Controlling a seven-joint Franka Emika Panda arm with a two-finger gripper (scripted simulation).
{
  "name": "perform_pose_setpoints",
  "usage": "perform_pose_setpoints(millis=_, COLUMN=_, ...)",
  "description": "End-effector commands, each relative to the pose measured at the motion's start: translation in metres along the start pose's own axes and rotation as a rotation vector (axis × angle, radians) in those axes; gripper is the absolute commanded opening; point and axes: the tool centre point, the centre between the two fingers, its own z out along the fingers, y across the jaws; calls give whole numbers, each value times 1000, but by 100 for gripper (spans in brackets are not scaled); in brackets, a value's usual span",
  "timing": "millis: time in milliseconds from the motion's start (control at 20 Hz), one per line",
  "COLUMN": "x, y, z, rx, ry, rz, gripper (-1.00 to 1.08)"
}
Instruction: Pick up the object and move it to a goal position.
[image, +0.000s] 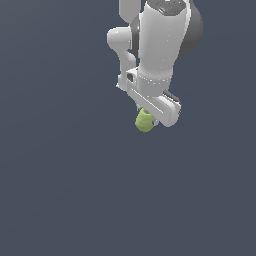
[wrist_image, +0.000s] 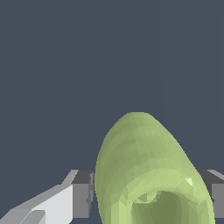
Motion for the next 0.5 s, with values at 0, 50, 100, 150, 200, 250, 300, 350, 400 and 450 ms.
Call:
perform_pose_setpoints(millis=0, x=-15, y=-7, z=-26, rx=-1, ry=0, rz=1, gripper=-100)
perform_pose_setpoints(millis=50, x=-21, y=-10, z=-36, rx=-1, ry=0, rz=1, gripper=-100)
perform_pose_setpoints(millis=100, x=-26, y=-12, z=-45, rx=-1, ry=0, rz=1, gripper=-100)
perform_pose_setpoints(millis=150, x=-31, y=-15, z=-53, rx=-1, ry=0, rz=1, gripper=-100)
perform_pose_setpoints(millis=200, x=-36, y=-18, z=-61, rx=-1, ry=0, rz=0, gripper=-100)
perform_pose_setpoints(millis=250, x=-40, y=-20, z=-69, rx=-1, ry=0, rz=0, gripper=-100)
perform_pose_setpoints(millis=300, x=-44, y=-22, z=-75, rx=-1, ry=0, rz=0, gripper=-100)
perform_pose_setpoints(millis=350, x=-48, y=-24, z=-81, rx=-1, ry=-1, rz=0, gripper=-100)
perform_pose_setpoints(millis=400, x=-51, y=-26, z=-87, rx=-1, ry=-1, rz=0, gripper=-100)
perform_pose_setpoints(millis=450, x=-54, y=-28, z=-92, rx=-1, ry=-1, rz=0, gripper=-100)
